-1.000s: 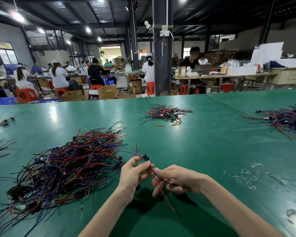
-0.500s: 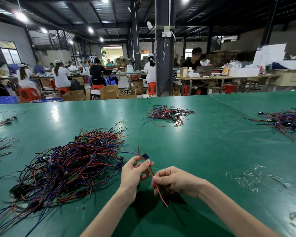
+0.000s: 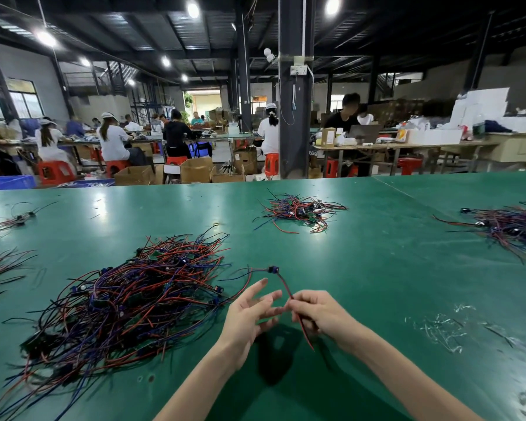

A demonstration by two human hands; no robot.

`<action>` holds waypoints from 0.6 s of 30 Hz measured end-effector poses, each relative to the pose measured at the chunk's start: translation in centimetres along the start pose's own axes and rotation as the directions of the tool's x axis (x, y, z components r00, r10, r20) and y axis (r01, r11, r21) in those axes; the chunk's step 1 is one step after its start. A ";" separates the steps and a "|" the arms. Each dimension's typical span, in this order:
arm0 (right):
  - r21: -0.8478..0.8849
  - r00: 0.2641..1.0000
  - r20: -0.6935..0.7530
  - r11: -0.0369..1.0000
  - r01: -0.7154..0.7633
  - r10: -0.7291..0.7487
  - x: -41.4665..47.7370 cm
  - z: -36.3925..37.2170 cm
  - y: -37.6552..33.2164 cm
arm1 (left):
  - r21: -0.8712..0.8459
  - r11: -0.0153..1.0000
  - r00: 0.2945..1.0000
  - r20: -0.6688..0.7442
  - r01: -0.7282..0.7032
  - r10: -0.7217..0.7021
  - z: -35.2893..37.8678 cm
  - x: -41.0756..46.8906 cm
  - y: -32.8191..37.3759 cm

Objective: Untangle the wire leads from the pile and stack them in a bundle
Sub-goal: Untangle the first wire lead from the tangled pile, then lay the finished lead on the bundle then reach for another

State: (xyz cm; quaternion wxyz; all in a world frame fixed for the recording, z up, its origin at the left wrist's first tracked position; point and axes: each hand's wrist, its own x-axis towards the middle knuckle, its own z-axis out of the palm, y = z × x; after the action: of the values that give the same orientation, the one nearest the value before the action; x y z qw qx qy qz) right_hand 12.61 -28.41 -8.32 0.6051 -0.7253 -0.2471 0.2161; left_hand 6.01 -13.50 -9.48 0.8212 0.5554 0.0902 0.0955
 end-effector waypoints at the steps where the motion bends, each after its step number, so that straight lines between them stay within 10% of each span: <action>1: 0.020 0.998 -0.066 1.000 0.024 -0.022 0.3 -0.5 -0.1 | -0.001 1.000 1.000 0.002 0.010 -0.010 0.0 -0.1 0.0; 8: 0.118 0.854 -0.509 0.992 -0.050 0.104 1.8 -6.8 0.7 | -0.017 0.999 0.999 -0.011 0.046 -0.046 -0.2 -0.2 0.2; 18: -0.468 0.739 -0.667 0.718 -0.515 0.095 1.0 -9.8 2.3 | 0.005 0.998 0.998 -0.024 0.066 -0.066 -0.3 0.1 0.1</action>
State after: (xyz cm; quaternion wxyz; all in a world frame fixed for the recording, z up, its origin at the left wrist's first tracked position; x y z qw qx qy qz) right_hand 19.58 -35.68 -8.88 0.3264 -0.9446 0.0312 -0.0169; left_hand 6.03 -13.19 -9.51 0.8211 0.5533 0.1186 0.0749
